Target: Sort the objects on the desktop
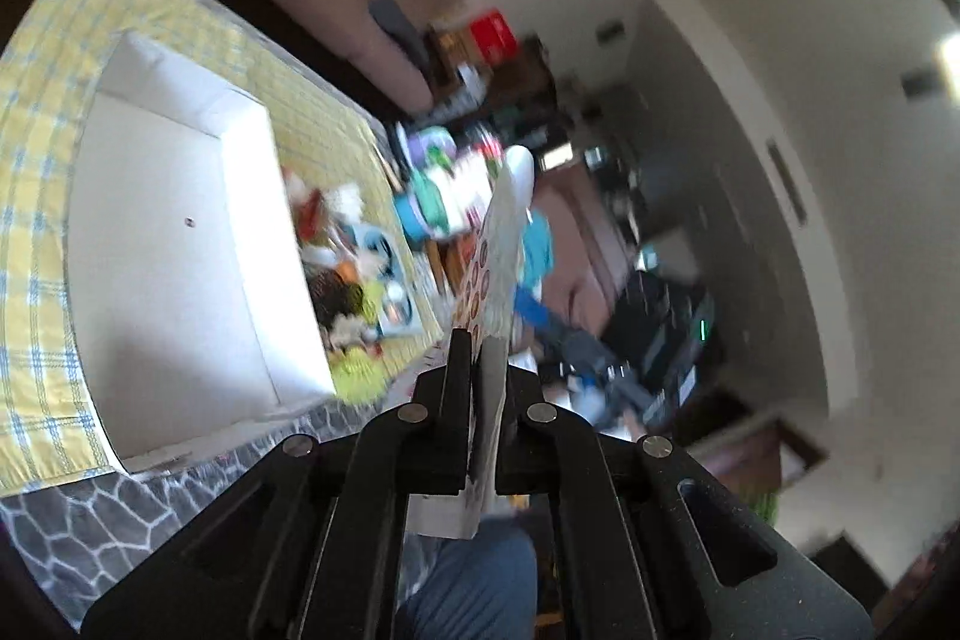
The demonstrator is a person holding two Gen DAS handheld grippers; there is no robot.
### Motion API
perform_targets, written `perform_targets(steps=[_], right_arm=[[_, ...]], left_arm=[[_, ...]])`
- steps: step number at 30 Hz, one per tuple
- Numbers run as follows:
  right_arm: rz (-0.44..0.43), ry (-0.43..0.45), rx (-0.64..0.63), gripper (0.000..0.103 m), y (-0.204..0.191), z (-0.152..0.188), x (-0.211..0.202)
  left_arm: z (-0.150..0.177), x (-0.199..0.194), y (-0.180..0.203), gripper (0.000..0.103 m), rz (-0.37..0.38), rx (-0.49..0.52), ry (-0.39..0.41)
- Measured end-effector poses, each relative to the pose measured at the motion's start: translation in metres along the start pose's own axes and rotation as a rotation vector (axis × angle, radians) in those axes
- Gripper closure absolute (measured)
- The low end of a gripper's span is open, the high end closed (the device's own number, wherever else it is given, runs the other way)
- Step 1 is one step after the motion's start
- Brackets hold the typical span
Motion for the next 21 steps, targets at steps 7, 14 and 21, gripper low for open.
perform_targets(steps=[7, 14, 21], right_arm=[[-0.288, -0.145, 0.017, 0.044, -0.028, 0.039, 0.027], [-0.359, -0.105, 0.096, 0.092, -0.042, 0.077, 0.044], [-0.389, 0.022, 0.296, 0.096, -0.031, 0.088, 0.063]], left_arm=[[0.033, 0.008, 0.042, 0.100, -0.001, 0.116, -0.171], [0.033, 0.004, 0.046, 0.096, -0.047, 0.141, -0.212], [0.003, 0.004, 0.005, 0.059, -0.156, 0.082, -0.166]])
Point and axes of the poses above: each gripper's, at about its wrist camera, not at the fingertips, and x roughly the way its jaws point, y to its right, z to its underside, the point moved 10 cm from there along x, roughly the way its jaws point, and after that the axes turned 6 degrees about -y, right-handed, at the moved point
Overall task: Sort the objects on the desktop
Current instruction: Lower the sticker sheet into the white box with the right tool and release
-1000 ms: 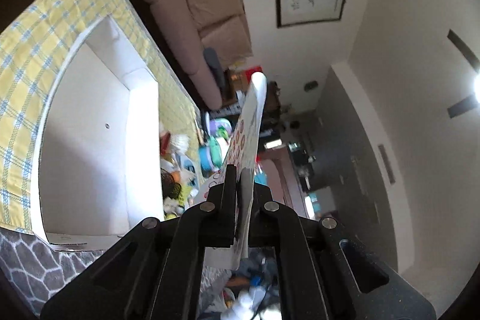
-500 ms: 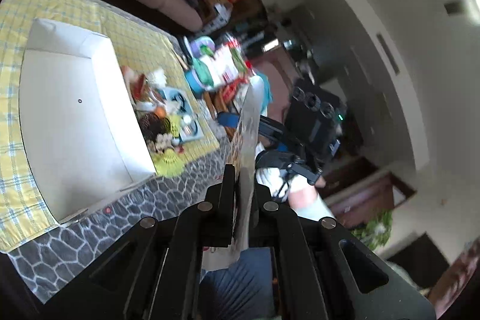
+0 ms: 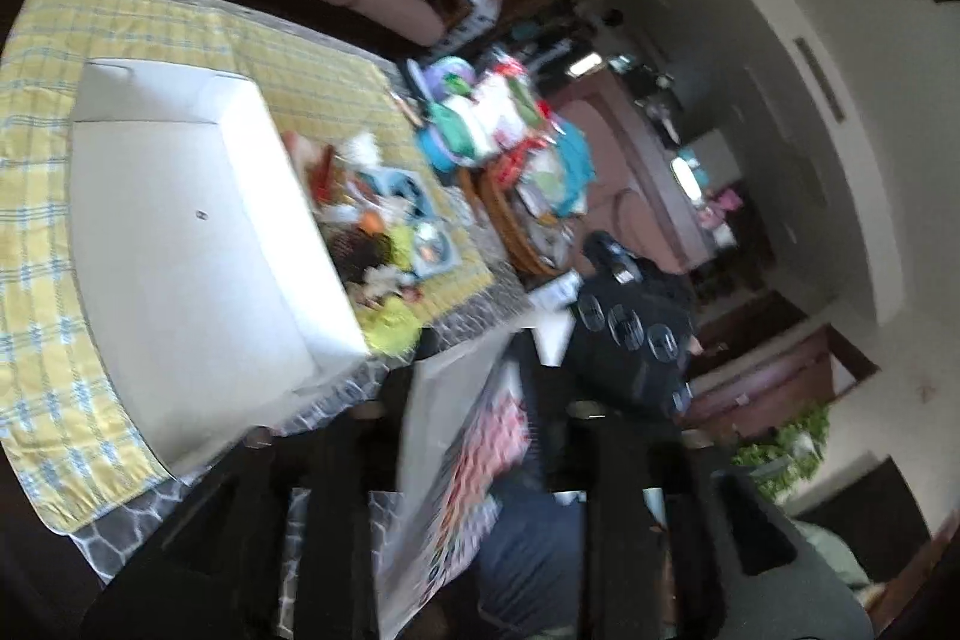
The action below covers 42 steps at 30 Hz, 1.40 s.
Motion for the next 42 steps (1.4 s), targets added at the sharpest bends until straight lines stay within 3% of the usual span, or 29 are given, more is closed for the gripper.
perform_targets(steps=[1, 2, 3, 6, 8, 10, 17, 19, 22, 29, 32, 37, 42], right_arm=[[0.006, 0.018, 0.041, 0.096, 0.009, -0.003, 0.000], [0.011, 0.040, 0.081, 0.096, 0.019, -0.005, -0.002], [0.011, 0.069, 0.137, 0.096, 0.030, -0.009, -0.004], [0.037, 0.113, 0.240, 0.097, 0.053, -0.017, -0.010], [0.029, 0.188, 0.322, 0.097, 0.067, -0.030, -0.020], [0.006, 0.290, 0.409, 0.097, 0.080, -0.047, -0.032], [-0.049, 0.624, 0.721, 0.097, 0.128, -0.099, -0.039], [-0.063, 0.698, 0.804, 0.097, 0.145, -0.105, -0.027], [-0.022, 0.761, 0.897, 0.097, 0.165, -0.117, -0.001], [0.067, 0.939, 1.059, 0.097, 0.201, -0.117, 0.019], [0.114, 0.954, 1.097, 0.096, 0.212, -0.111, 0.027], [0.256, 0.980, 1.154, 0.096, 0.231, -0.098, 0.033], [0.285, 0.931, 1.223, 0.092, 0.246, -0.084, 0.051]], left_arm=[[-0.007, -0.001, -0.008, 0.049, -0.018, -0.029, 0.024], [-0.013, -0.004, -0.017, 0.029, -0.018, -0.064, 0.057], [-0.022, -0.012, -0.022, 0.021, 0.006, -0.107, 0.106], [-0.037, -0.045, -0.029, 0.020, 0.032, -0.158, 0.266], [-0.035, -0.065, -0.030, 0.018, 0.035, -0.153, 0.349], [-0.027, -0.075, -0.032, 0.014, 0.032, -0.148, 0.395], [-0.010, -0.068, -0.068, 0.014, -0.090, -0.147, 0.504], [-0.012, -0.060, -0.078, 0.014, -0.085, -0.168, 0.520], [-0.013, -0.052, -0.102, 0.014, -0.075, -0.204, 0.532], [-0.022, -0.054, -0.140, 0.014, -0.022, -0.252, 0.562], [-0.034, -0.051, -0.154, 0.014, 0.030, -0.293, 0.547], [-0.058, -0.032, -0.176, 0.014, 0.053, -0.348, 0.452], [-0.057, -0.040, -0.193, 0.014, 0.079, -0.399, 0.443]])
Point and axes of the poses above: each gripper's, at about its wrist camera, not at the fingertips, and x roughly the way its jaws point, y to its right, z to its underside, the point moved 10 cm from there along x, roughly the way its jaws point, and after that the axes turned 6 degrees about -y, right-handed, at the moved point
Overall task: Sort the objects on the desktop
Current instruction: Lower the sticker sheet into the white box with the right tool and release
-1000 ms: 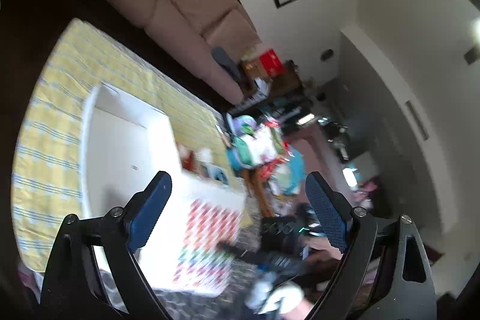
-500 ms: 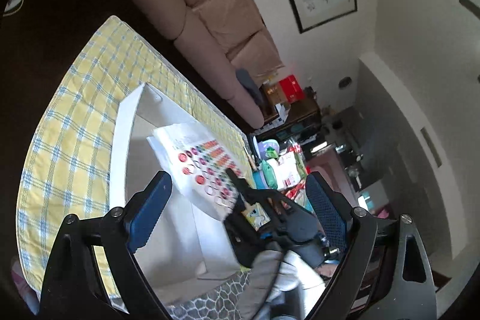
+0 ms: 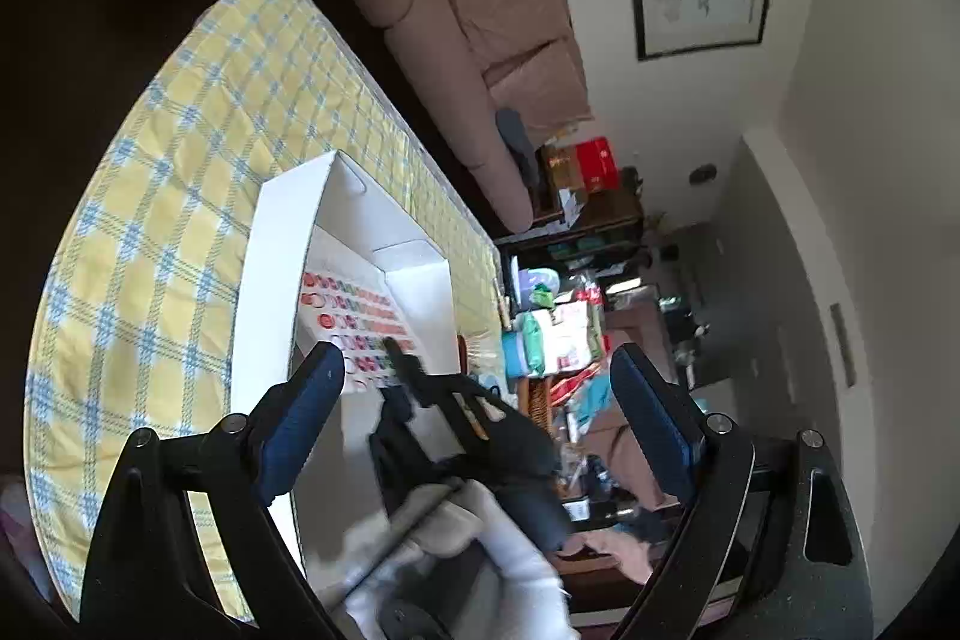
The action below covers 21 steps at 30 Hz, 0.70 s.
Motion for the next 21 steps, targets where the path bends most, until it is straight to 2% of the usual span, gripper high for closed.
perform_targets(steps=[6, 9, 12, 14, 15, 16, 19, 21], right_arm=[[0.021, 0.037, 0.017, 0.087, 0.013, -0.003, 0.003], [0.030, -0.008, 0.011, 0.085, -0.002, -0.002, 0.012], [0.027, -0.058, 0.009, 0.052, -0.008, -0.001, 0.004], [0.057, -0.048, -0.041, 0.007, -0.016, 0.001, -0.014], [0.067, -0.056, -0.063, 0.002, -0.018, 0.002, -0.018], [0.077, -0.091, -0.094, 0.001, -0.021, 0.006, -0.027], [0.065, -0.176, -0.167, 0.002, -0.027, 0.011, -0.051], [0.050, -0.192, -0.213, 0.002, -0.033, 0.006, -0.071]], left_arm=[[0.001, -0.012, 0.004, 0.014, 0.028, 0.001, 0.009], [0.001, -0.017, 0.007, 0.014, 0.040, -0.003, 0.017], [0.000, -0.016, 0.008, 0.014, 0.043, 0.001, 0.010], [0.000, -0.015, 0.008, 0.014, 0.039, 0.003, 0.007], [0.000, -0.014, 0.008, 0.013, 0.041, 0.003, 0.003], [0.000, -0.012, 0.008, 0.013, 0.041, 0.003, -0.001], [0.004, -0.006, 0.003, 0.013, 0.026, -0.004, -0.015], [0.009, -0.001, -0.001, 0.013, 0.022, -0.018, -0.029]])
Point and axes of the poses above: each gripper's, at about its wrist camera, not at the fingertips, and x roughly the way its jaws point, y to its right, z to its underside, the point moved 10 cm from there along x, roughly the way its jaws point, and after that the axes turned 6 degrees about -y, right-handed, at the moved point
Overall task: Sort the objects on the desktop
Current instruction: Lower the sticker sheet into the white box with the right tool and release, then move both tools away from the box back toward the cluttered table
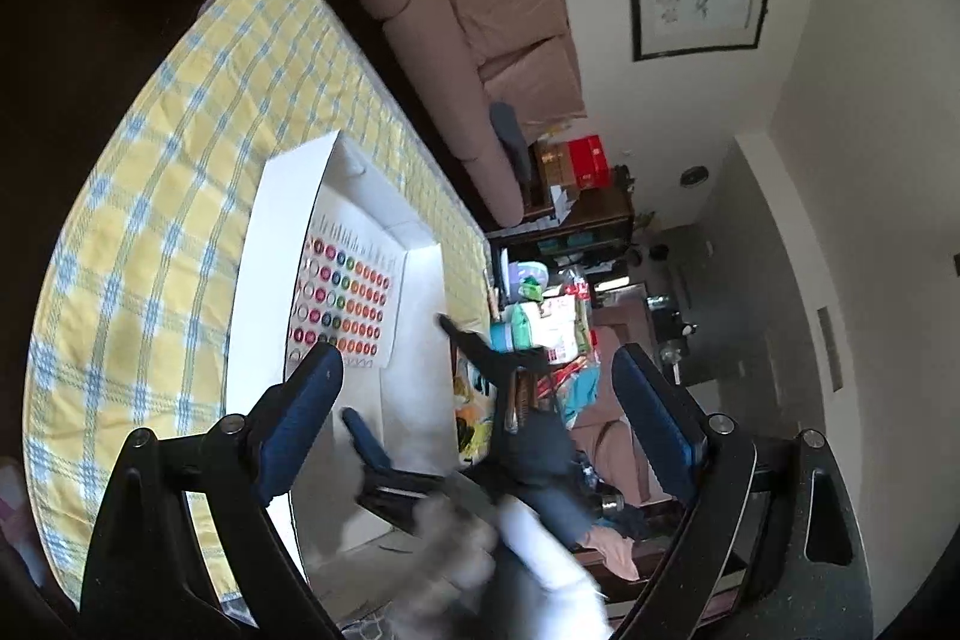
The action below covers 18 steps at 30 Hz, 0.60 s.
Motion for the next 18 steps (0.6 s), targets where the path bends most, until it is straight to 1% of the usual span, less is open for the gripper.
perform_targets(steps=[2, 3, 4, 5, 7, 8, 9, 11, 13, 14, 15, 17, 18], right_arm=[[-0.019, -0.028, -0.089, 0.003, -0.011, -0.002, -0.027], [-0.023, -0.046, -0.124, 0.005, -0.024, -0.006, -0.028], [-0.018, -0.071, -0.192, 0.009, -0.031, -0.007, -0.042], [-0.011, -0.075, -0.229, 0.012, -0.038, -0.009, -0.047], [0.024, -0.097, -0.365, 0.012, -0.051, -0.011, -0.062], [0.057, -0.102, -0.434, 0.012, -0.058, -0.010, -0.064], [0.101, -0.110, -0.507, 0.012, -0.061, -0.010, -0.065], [0.171, -0.137, -0.635, 0.016, -0.062, -0.004, -0.063], [0.236, -0.157, -0.740, 0.028, -0.062, 0.001, -0.056], [0.265, -0.164, -0.784, 0.036, -0.061, 0.004, -0.050], [0.284, -0.167, -0.808, 0.040, -0.057, 0.005, -0.047], [0.323, -0.182, -0.855, 0.052, -0.048, 0.008, -0.037], [0.331, -0.191, -0.872, 0.054, -0.042, 0.010, -0.032]], left_arm=[[0.003, 0.002, -0.002, 0.013, -0.015, 0.007, -0.006], [0.005, 0.002, -0.002, 0.013, -0.020, 0.012, -0.007], [0.006, 0.001, -0.001, 0.013, -0.021, 0.016, -0.008], [0.007, 0.001, 0.000, 0.013, -0.020, 0.022, -0.010], [0.008, -0.001, 0.002, 0.013, -0.032, 0.042, -0.011], [0.008, -0.001, 0.003, 0.013, -0.053, 0.062, -0.012], [0.008, 0.000, 0.003, 0.013, -0.091, 0.089, -0.013], [0.009, 0.002, 0.001, 0.013, -0.192, 0.148, -0.013], [0.011, 0.005, -0.004, 0.013, -0.269, 0.183, -0.018], [0.013, 0.008, -0.007, 0.013, -0.283, 0.184, -0.024], [0.015, 0.012, -0.009, 0.013, -0.283, 0.178, -0.033], [0.020, 0.022, -0.016, 0.013, -0.268, 0.154, -0.054], [0.024, 0.027, -0.019, 0.016, -0.269, 0.150, -0.066]])
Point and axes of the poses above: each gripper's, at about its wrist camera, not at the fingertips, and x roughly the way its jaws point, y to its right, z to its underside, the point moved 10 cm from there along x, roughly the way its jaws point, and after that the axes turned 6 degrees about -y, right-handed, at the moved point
